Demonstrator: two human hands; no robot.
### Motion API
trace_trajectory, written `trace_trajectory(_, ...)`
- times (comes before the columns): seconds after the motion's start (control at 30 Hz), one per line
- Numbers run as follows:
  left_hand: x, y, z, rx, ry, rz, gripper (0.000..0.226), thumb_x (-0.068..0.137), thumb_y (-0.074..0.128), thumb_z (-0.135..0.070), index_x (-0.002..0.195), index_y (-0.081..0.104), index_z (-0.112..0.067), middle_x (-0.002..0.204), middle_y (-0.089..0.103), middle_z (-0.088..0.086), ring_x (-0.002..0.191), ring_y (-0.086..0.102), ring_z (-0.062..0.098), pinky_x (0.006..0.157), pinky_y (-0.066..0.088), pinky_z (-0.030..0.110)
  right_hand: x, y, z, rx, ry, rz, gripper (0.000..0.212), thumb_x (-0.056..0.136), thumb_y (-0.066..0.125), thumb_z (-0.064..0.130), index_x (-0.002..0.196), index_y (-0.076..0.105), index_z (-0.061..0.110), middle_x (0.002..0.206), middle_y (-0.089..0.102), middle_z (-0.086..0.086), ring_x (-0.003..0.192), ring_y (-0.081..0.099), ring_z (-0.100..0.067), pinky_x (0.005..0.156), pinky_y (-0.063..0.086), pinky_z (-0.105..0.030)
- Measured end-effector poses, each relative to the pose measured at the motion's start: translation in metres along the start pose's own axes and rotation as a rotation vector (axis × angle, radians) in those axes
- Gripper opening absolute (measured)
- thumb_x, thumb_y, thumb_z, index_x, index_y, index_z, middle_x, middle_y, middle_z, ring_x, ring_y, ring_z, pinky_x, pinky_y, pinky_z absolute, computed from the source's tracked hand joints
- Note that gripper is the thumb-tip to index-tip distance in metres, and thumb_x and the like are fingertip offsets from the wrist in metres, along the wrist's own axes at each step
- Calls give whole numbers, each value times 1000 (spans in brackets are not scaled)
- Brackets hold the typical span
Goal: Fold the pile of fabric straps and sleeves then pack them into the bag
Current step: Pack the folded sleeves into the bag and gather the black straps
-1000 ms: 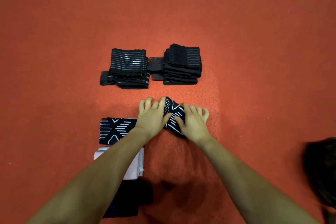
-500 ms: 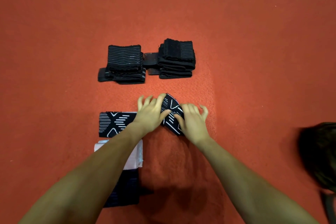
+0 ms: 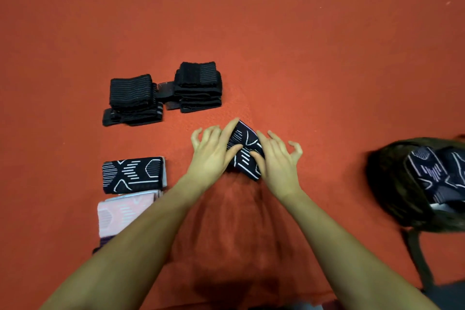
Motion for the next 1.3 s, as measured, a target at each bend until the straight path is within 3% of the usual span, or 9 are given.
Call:
trace_trajectory(0.07, 11, 3, -31, 53, 48, -19, 53, 92, 33, -48, 142, 23, -32, 98, 61, 8, 109, 57, 31, 98, 28, 53, 0, -20, -23, -21, 1, -35, 43, 92, 42, 39, 130, 46, 20, 99, 70, 0, 113, 61, -17, 92, 21, -39)
trace_trajectory(0.4, 77, 59, -229, 18, 175, -45, 52, 94, 32, -47, 143, 22, -35, 95, 58, 6, 108, 54, 29, 97, 19, 44, -27, -143, -194, -69, 59, -216, 41, 96, 42, 33, 134, 48, 18, 98, 67, 0, 117, 59, -20, 92, 22, -41)
trace_trajectory(0.63, 125, 111, -381, 5, 325, -14, 54, 95, 29, -47, 147, 30, -32, 90, 55, 3, 107, 49, 28, 96, 15, 41, -62, -223, -323, -108, 239, -344, 37, 97, 44, 32, 128, 57, 16, 93, 69, 2, 110, 60, -21, 92, 22, -42)
trace_trajectory(0.8, 145, 157, -458, -2, 372, 106, 56, 95, 23, -51, 148, 28, -33, 94, 56, 3, 115, 42, 28, 100, 11, 41, -90, -252, -394, -125, 406, -388, 36, 94, 45, 33, 122, 63, 16, 93, 70, 4, 99, 63, -19, 88, 21, -38)
trace_trajectory(1.0, 142, 230, -508, -27, 365, 283, 50, 101, 33, -45, 149, 26, -34, 100, 63, 4, 116, 40, 27, 100, 10, 39, -131, -247, -458, -122, 606, -276, 38, 93, 40, 38, 118, 64, 22, 87, 70, 4, 93, 59, -21, 86, 21, -40)
trace_trajectory(1.3, 130, 289, -499, 168, 370, 415, 63, 94, 18, -52, 151, 23, -26, 94, 62, 8, 109, 43, 30, 94, 15, 38, -154, -196, -486, -94, 746, -164, 42, 93, 37, 39, 115, 65, 17, 85, 70, 1, 89, 56, -26, 83, 21, -38)
Point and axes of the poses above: each hand's wrist, its own x-axis towards the middle knuckle, its own y-axis out of the palm, z = x × y, the point moved 5 cm from there along x, towards the middle knuckle
